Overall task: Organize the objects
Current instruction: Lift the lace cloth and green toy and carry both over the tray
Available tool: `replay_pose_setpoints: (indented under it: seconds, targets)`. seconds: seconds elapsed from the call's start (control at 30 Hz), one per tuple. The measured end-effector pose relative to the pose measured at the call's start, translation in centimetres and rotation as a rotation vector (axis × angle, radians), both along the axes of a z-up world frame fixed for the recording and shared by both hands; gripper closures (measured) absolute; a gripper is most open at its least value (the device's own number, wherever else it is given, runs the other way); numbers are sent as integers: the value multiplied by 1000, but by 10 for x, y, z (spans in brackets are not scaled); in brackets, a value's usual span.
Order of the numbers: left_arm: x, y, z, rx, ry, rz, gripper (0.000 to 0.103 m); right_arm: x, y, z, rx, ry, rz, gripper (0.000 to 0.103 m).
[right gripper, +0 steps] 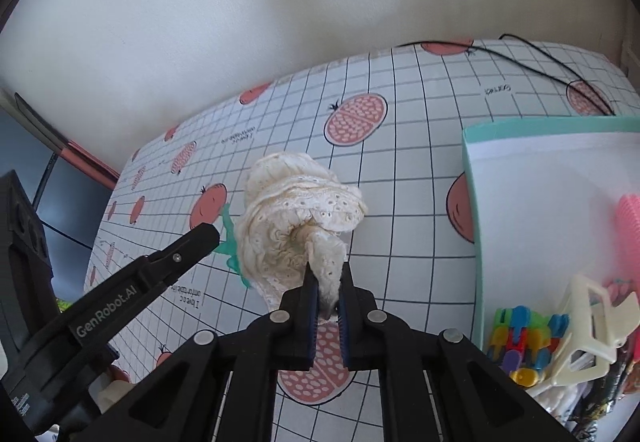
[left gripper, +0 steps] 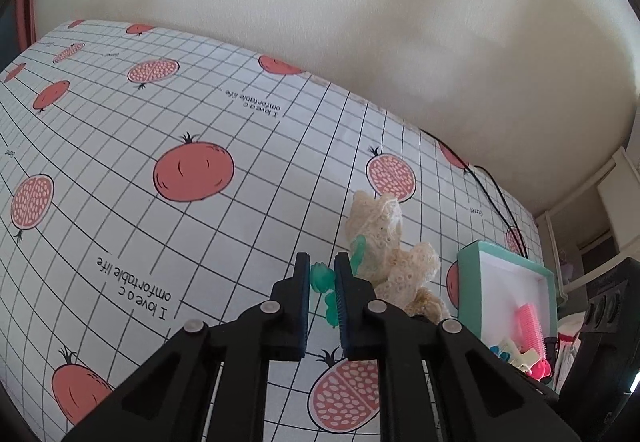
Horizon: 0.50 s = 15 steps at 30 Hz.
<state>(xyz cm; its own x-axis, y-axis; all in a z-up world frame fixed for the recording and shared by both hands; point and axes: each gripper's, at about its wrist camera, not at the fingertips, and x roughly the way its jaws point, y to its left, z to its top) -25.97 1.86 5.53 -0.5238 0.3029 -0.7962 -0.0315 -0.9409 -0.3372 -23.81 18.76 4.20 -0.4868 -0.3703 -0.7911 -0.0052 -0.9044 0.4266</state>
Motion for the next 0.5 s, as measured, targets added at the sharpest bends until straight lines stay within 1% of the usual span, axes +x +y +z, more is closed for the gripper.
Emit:
replay_pose_setpoints:
  seconds: [0.13, 0.33, 0.43, 0.5]
  targets:
    - [0, -5, 7, 16, 12, 12, 91, 1, 4, 9, 2, 22, 0, 95]
    - [2, 0, 14, -4, 29, 13, 91, 4, 15, 16, -10, 36, -20, 96]
    - [3, 3, 14, -5, 19, 12, 91, 4, 20, 16, 4, 35, -40, 96]
    - [3, 5, 14, 26, 6, -4, 91, 3, 23, 12, -5, 24, -49, 96]
